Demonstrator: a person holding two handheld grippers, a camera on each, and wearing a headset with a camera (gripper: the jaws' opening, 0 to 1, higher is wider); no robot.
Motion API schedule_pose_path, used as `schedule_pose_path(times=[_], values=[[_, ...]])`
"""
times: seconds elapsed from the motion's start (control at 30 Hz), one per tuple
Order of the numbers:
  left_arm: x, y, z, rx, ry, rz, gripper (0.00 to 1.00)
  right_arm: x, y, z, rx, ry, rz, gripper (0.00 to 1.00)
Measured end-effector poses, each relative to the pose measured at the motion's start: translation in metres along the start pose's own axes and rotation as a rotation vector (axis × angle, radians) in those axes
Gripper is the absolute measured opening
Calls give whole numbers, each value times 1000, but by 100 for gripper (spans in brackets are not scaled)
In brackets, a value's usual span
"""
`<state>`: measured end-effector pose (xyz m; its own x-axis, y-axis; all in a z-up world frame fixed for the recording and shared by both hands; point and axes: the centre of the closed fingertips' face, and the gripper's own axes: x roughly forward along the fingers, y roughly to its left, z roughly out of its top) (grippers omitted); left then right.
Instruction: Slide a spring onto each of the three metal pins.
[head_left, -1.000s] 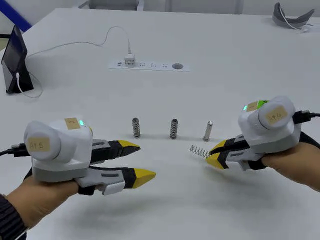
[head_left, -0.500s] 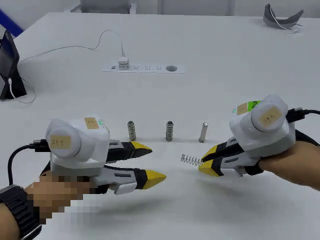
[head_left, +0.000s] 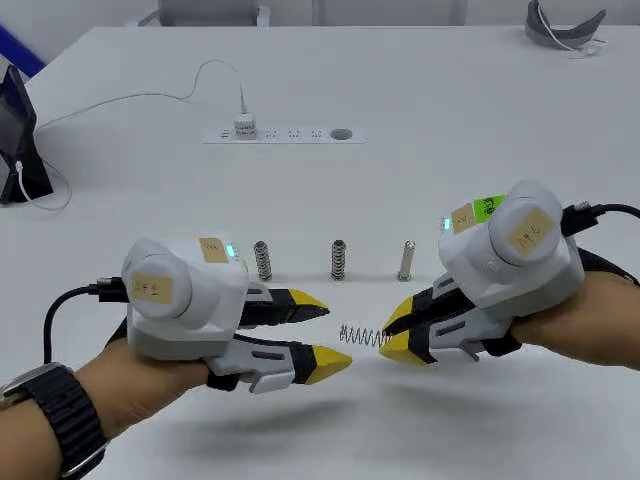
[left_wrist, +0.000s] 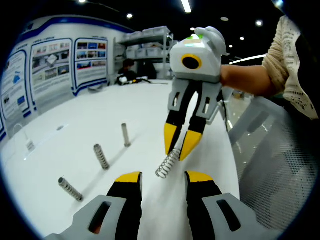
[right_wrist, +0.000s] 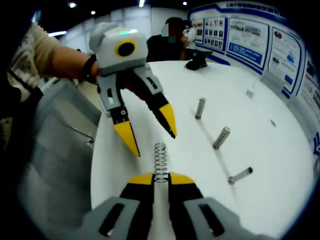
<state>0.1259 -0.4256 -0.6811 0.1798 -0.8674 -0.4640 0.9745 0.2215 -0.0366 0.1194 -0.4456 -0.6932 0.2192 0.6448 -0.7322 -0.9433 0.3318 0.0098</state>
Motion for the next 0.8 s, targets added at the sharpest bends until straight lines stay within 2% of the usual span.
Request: schedule_pose_path(times=[0.1, 0.27, 0.43, 0.57, 0.8], values=[[3, -6, 1, 24, 9, -16, 32, 0, 4, 1, -16, -8, 21, 12], [5, -11, 1, 31, 16, -39, 28, -1, 9, 4, -36, -19, 45, 12], [6, -18, 1, 57, 27, -59, 19, -2, 15, 3, -58, -12, 71, 12], [6, -19, -1, 70, 37, -59, 16, -5, 18, 5, -61, -15, 83, 12], [5, -21, -4, 85, 52, -57, 13, -12, 20, 15, -39, -54, 101, 12]])
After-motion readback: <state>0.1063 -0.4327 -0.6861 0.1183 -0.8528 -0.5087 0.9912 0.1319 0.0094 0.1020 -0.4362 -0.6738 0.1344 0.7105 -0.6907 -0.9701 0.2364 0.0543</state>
